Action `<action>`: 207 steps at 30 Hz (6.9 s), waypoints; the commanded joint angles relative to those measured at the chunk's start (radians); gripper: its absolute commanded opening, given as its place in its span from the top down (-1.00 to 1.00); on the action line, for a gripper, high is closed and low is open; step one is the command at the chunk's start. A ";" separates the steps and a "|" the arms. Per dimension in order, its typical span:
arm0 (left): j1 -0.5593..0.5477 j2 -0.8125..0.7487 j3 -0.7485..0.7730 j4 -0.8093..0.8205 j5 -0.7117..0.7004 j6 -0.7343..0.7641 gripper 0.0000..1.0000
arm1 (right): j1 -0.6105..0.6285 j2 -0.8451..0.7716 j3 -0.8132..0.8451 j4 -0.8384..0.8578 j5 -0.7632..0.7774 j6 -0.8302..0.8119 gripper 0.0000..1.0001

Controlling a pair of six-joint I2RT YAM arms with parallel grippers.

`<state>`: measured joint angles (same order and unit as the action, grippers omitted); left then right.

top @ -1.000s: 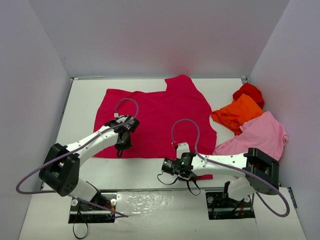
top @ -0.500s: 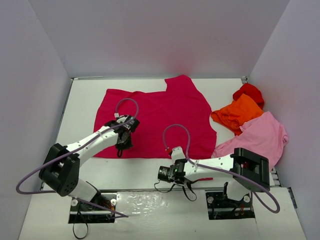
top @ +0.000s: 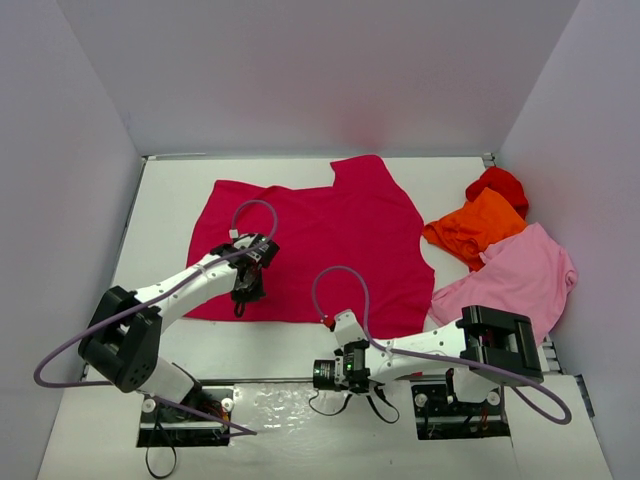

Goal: Fold and stack the t-shirts
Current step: Flatten out the tshirt, then grap the side of the flattened tshirt closest away from the robot with both arms

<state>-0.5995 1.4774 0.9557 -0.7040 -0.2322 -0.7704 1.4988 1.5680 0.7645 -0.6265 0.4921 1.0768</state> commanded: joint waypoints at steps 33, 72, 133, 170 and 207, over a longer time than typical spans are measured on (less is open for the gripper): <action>-0.002 -0.167 -0.050 -0.060 -0.038 -0.040 0.62 | 0.033 -0.214 -0.099 -0.106 -0.127 0.257 -0.03; 0.015 0.093 0.012 -0.211 -0.265 -0.125 0.61 | -0.072 -0.250 -0.171 -0.014 -0.069 0.454 0.17; 0.343 -0.060 0.031 -0.068 0.166 0.029 -0.51 | -0.080 -0.238 -0.175 0.013 -0.112 0.394 0.18; 0.281 0.155 -0.022 -0.037 0.165 0.042 1.00 | -0.062 -0.334 -0.205 0.013 -0.145 0.458 0.19; 0.234 0.067 0.069 -0.164 0.129 0.055 1.00 | -0.061 -0.284 -0.165 0.087 -0.124 0.370 1.00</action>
<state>-0.3548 1.6042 0.9393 -0.7800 -0.0679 -0.7335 1.4480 1.2805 0.5637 -0.4716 0.3671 1.4784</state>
